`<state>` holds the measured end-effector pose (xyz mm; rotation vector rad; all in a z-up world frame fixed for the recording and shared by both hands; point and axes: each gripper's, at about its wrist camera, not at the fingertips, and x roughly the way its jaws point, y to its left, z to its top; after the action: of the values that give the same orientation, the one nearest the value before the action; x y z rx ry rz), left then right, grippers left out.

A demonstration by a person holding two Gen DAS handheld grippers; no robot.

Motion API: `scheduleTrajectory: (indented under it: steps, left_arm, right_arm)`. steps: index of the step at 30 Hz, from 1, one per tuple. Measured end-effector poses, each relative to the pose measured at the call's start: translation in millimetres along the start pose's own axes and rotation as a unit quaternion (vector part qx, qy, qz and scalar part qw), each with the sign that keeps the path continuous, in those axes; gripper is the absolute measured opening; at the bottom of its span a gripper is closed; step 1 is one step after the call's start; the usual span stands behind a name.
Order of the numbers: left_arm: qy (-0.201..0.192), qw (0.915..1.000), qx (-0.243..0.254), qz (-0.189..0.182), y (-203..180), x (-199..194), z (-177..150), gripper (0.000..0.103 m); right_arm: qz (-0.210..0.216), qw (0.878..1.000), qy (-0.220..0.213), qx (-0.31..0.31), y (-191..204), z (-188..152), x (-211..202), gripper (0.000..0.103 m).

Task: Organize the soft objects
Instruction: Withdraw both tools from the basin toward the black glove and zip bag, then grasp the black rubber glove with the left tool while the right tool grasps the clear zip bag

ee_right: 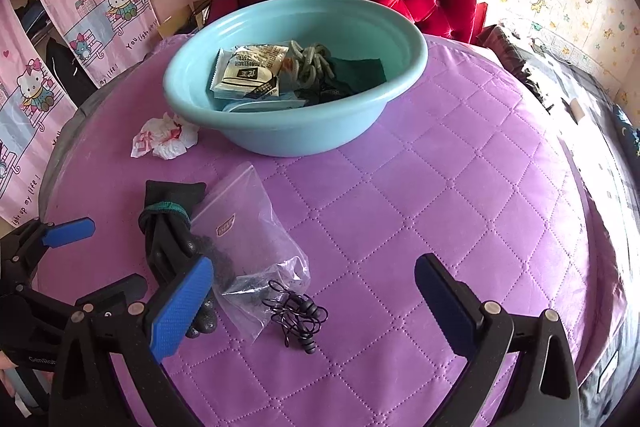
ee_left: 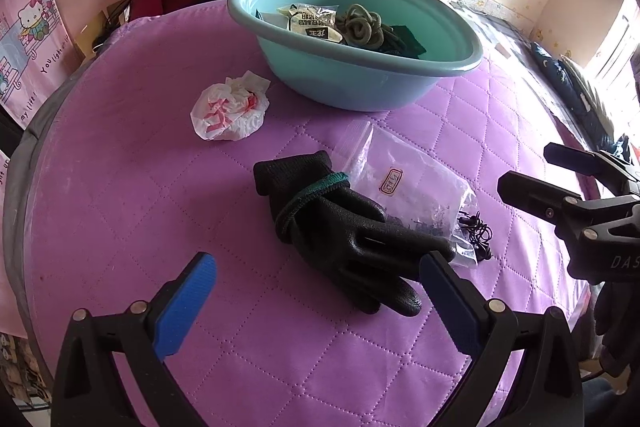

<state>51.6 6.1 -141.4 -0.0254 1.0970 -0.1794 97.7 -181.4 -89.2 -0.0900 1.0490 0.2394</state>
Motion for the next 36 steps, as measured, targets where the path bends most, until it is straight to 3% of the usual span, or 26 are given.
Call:
scheduleTrajectory:
  steps: [19, 22, 27, 30, 32, 36]
  left_arm:
    - [0.028, 0.9992, -0.018, -0.023, -9, 36, 21, 0.103]
    - [0.036, 0.9985, -0.027, -0.031, -7, 40, 20, 0.086]
    - [0.048, 0.9974, -0.038, -0.039, -1, 46, 20, 0.036]
    - [0.046, 0.9967, -0.043, -0.051, 1, 44, 17, 0.018]
    - [0.042, 0.9967, -0.043, -0.053, 4, 40, 15, 0.011]
    - [0.033, 0.9973, -0.041, -0.052, 7, 30, 12, 0.009]
  right_arm:
    - [-0.005, 1.0, 0.019, -0.013, -3, -2, 10, 0.103]
    - [-0.005, 1.0, 0.02, -0.012, -4, -1, 11, 0.103]
    - [-0.002, 1.0, 0.022, -0.011, -5, 0, 14, 0.103]
    - [0.001, 1.0, 0.024, -0.013, -2, 1, 16, 0.103]
    - [0.004, 1.0, 0.024, -0.015, -1, 2, 18, 0.103]
    - [0.008, 0.999, 0.026, -0.021, 3, 4, 22, 0.103]
